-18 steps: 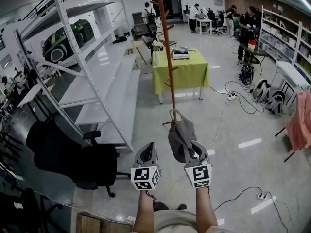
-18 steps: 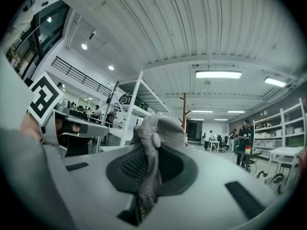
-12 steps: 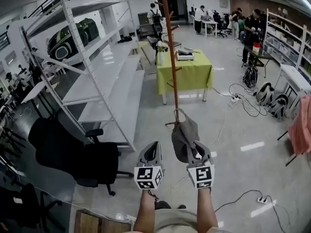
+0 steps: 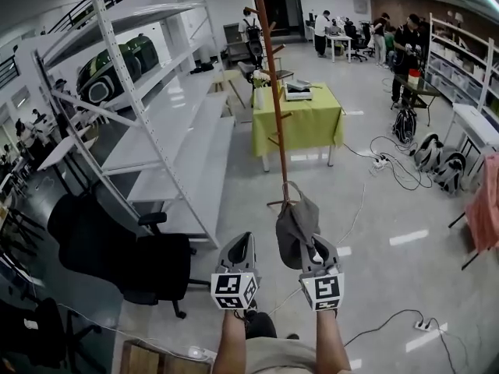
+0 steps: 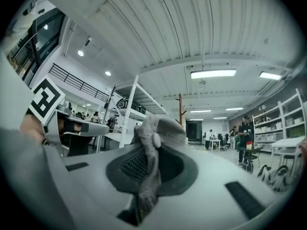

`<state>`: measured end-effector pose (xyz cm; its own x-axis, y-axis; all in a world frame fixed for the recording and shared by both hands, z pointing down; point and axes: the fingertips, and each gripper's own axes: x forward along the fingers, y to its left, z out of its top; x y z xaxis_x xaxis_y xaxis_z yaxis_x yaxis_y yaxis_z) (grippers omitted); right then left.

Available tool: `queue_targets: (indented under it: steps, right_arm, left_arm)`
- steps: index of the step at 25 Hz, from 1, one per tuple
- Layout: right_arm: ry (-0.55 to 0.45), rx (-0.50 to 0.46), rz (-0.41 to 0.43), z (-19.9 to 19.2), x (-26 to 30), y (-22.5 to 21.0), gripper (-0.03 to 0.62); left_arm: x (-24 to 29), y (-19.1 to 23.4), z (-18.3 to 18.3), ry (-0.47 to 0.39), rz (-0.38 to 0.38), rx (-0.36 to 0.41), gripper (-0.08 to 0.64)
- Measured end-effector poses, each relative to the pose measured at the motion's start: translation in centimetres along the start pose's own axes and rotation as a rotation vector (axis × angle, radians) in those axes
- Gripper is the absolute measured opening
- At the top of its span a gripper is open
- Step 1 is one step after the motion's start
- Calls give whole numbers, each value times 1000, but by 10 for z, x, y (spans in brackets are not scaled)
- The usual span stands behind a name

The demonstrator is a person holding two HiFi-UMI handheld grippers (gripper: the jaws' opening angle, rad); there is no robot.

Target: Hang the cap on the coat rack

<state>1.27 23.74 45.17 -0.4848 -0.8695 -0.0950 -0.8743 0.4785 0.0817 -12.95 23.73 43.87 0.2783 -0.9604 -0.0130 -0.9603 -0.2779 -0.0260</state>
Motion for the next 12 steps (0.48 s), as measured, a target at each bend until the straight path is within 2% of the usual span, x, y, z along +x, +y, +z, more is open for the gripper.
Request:
queue_targets:
  steps: [6,12]
  right_arm:
    - [-14,-8,-8,2,20,-18,25]
    - [-44,-13,-33,14,55,-43,25]
  left_arm:
    - [29,-1,6,-12,-27,30,8]
    - [65,6,39,-66,-60,56,8]
